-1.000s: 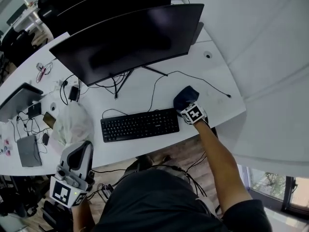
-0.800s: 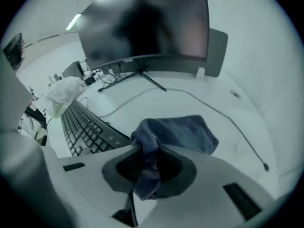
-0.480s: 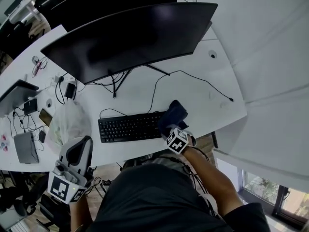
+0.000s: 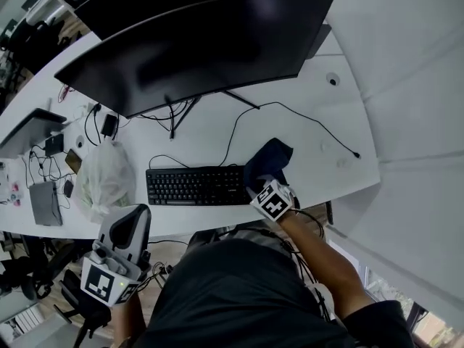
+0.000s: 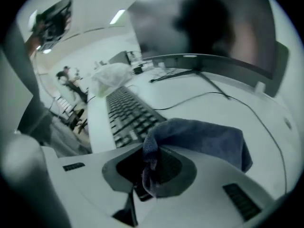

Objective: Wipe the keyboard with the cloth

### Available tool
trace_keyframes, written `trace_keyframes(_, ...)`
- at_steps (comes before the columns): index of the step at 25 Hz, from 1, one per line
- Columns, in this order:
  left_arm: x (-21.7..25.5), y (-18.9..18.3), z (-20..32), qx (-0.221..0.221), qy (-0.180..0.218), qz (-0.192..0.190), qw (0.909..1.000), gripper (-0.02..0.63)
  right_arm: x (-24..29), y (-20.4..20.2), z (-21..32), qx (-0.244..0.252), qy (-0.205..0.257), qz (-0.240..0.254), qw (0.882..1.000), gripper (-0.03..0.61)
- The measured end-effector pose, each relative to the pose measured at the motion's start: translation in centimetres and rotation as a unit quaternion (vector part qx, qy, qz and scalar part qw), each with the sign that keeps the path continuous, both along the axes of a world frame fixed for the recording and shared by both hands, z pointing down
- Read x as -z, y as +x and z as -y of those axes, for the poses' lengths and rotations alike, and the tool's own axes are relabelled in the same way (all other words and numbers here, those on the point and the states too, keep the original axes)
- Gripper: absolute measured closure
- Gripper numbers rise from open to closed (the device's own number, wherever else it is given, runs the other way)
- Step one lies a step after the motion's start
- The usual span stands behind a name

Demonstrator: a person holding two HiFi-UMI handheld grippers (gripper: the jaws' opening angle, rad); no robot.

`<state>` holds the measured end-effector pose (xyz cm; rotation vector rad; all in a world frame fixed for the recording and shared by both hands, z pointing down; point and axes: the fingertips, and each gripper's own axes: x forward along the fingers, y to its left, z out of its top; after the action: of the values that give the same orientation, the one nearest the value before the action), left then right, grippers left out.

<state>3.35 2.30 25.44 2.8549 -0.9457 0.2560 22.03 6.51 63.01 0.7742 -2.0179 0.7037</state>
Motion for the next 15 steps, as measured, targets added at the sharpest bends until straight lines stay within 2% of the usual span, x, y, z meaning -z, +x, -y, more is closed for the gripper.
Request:
trace_keyframes(2,-0.1,0.8,-0.5,0.005,-0.003,0.003,1.0,0.609,-0.6,-3.7,-3.3,0.107,-0.01,0.019,0.994,0.526)
trace_keyframes(3,0.0,1.2,-0.8,0.007,-0.004,0.005,1.0,0.609,-0.8,-4.3,-3.7,0.127,-0.012,0.027,0.991,0.526)
trace_keyframes(4,0.1,1.5,-1.0,0.009,-0.007,0.005,0.9999,0.609,-0.9,-3.8,-3.0,0.116,-0.014,0.034,0.993,0.526)
trace_keyframes(6,0.4,2.0,-1.2,0.014,-0.007,0.0,0.9999,0.609,-0.2,-1.1,0.5,0.044,-0.01,0.042,0.998,0.526)
trace_keyframes(8,0.2,2.1,-1.3,0.022,-0.004,0.005,0.9997,0.609,0.5,1.8,3.8,-0.018,0.007,0.028,0.999,0.526)
trace_keyframes(10,-0.1,2.1,-1.5,0.029,-0.006,0.008,0.9995,0.609,1.0,2.3,3.9,-0.029,0.002,0.021,0.999,0.526)
trace_keyframes(12,0.0,2.3,-1.6,0.034,-0.007,0.004,0.9994,0.609,0.9,-0.6,0.0,0.039,-0.032,0.036,0.998,0.526)
trace_keyframes(14,0.0,2.3,-1.7,0.038,-0.008,0.003,0.9992,0.609,0.1,-3.8,-5.1,0.133,-0.061,0.049,0.988,0.526)
trace_keyframes(15,-0.1,2.3,-1.8,0.04,-0.008,0.003,0.9992,0.609,-0.3,-4.4,-6.5,0.156,-0.066,0.055,0.984,0.526)
